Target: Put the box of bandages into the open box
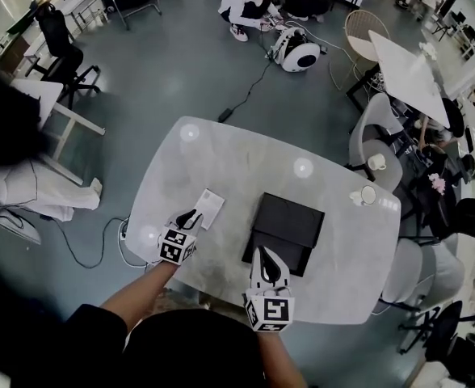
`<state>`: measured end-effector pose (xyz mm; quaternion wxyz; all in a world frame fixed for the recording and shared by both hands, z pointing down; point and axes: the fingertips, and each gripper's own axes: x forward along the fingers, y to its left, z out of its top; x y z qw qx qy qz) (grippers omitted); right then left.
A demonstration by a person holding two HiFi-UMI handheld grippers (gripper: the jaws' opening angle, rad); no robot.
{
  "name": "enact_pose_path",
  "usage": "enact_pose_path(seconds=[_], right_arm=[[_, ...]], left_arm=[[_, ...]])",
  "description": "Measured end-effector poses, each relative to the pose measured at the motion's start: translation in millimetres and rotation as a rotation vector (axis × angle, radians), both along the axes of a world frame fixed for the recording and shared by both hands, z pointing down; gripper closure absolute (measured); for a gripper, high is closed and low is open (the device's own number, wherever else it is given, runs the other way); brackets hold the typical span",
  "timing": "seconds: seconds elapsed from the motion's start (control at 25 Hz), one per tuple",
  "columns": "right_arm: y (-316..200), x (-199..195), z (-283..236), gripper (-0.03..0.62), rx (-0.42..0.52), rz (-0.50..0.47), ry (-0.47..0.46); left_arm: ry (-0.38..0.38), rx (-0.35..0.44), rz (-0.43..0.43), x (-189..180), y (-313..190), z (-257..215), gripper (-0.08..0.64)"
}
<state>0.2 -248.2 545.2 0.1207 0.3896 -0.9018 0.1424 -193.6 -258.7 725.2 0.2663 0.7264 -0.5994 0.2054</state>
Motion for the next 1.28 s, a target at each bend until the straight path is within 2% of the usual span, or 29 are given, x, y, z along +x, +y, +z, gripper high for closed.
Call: enact_pose_path(seconds=[0.08,0.16,0.2,0.24,0.4,0.64,0.8,1.0,1.28], right_arm=[[1.7,2.8,6.0,0.58,-0.019,-0.004,-0.004],[5.0,3.9,11.4,0.58,-0.041,-0.008,-0.014],[6.9,4.3,14.0,0.58,-0.05,-0.011,-0.014],[8.5,4.9,16.4,0.58,-0.058,-0.014,-0.01],[10.3,9.5,24.8,0.58,-0.076,-0.016,0.011],[6.6,26.6,26.4,0.58,-0.081,0.013,0.035],[7.4,35.5,30.0,0.58,-0.085,0.03,0.05],[11.4,50.8,38.8,0.58,-0.095,0.055,0.066],[29.1,58.4,43.3,0.58,-0.113,0.094,0.081]], left_arm=[[0.072,-0.034,-0.036,0.6,-6.7,13.8,0.441],[0.121,-0.065,-0.047,1.4,-13.4,26.2,0.357],[0.123,-0.085,-0.034,2.9,-16.2,32.8,0.279],[0.111,-0.105,-0.015,4.5,-18.7,39.4,0.25],[0.039,-0.158,0.022,3.7,-29.2,64.0,0.191],[0.031,-0.246,0.019,5.9,-38.1,90.7,0.159],[-0.007,-0.317,0.006,1.1,-35.8,110.5,0.131],[-0.028,-0.355,0.045,11.8,-35.1,129.4,0.109],[-0.033,-0.373,0.013,10.8,-41.0,132.1,0.107]])
